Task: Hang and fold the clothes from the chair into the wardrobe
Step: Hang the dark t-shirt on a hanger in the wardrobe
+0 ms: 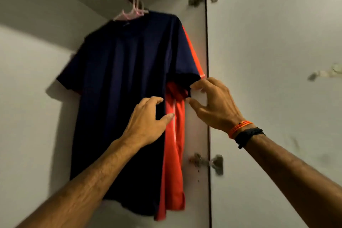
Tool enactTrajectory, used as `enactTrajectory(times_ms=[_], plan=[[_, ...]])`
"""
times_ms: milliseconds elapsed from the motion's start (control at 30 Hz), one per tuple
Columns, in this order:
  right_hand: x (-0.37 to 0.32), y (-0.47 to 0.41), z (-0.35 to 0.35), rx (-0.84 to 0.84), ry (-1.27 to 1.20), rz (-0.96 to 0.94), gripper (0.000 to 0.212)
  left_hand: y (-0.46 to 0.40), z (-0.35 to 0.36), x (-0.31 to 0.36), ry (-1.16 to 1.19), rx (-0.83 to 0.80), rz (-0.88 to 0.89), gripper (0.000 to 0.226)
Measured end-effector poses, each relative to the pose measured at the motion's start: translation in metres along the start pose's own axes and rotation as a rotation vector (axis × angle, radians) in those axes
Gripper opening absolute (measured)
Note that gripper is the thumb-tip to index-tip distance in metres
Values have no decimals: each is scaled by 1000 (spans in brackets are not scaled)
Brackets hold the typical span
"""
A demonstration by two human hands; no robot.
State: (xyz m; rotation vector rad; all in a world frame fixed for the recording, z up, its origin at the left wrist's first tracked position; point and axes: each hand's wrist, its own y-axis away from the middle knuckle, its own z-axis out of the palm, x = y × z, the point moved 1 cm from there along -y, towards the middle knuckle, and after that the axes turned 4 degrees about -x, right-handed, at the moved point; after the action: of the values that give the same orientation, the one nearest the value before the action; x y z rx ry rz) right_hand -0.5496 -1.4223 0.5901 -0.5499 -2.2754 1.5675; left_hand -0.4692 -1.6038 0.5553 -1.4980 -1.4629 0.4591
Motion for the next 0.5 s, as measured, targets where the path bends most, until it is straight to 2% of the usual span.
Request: enactTrajectory(times_ms=[300,500], plan=[[82,251,-62,-276,34,406,34,147,167,69,122,-384,-91,52],[136,434,-156,-388,72,722,34,277,308,174,235,-698,-141,52]])
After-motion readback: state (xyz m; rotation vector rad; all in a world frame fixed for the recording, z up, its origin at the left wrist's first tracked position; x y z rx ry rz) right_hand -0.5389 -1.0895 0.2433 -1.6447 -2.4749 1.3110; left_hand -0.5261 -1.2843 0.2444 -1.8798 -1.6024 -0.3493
